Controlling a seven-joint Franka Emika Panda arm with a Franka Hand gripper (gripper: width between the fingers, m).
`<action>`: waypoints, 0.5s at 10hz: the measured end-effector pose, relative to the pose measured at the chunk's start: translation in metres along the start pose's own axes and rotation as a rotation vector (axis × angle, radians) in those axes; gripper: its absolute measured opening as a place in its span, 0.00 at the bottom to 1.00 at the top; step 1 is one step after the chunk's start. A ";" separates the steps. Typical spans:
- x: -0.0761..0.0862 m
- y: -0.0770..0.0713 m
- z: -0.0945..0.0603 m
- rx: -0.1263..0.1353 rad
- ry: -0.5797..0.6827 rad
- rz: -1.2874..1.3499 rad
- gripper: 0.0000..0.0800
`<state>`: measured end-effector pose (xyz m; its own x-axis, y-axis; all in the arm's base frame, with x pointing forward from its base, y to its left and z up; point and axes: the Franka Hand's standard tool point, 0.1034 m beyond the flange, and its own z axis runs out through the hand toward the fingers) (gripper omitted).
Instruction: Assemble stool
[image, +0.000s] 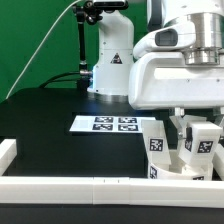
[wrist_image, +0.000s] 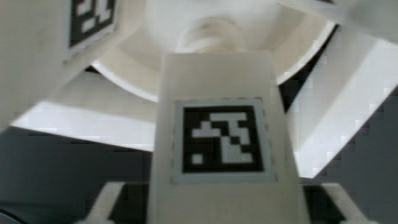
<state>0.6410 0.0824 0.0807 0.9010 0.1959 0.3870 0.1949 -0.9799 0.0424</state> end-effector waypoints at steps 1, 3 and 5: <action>0.001 0.003 0.000 -0.005 0.013 -0.003 0.42; 0.003 0.011 0.001 -0.018 0.047 -0.005 0.42; 0.003 0.013 0.001 -0.022 0.056 -0.002 0.42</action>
Offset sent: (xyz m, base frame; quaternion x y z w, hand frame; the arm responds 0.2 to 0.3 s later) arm -0.0057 -0.0005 -0.0107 0.0236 0.0183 0.0243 0.9993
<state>0.6463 0.0707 0.0815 0.8777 0.1957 0.4374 0.1871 -0.9803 0.0632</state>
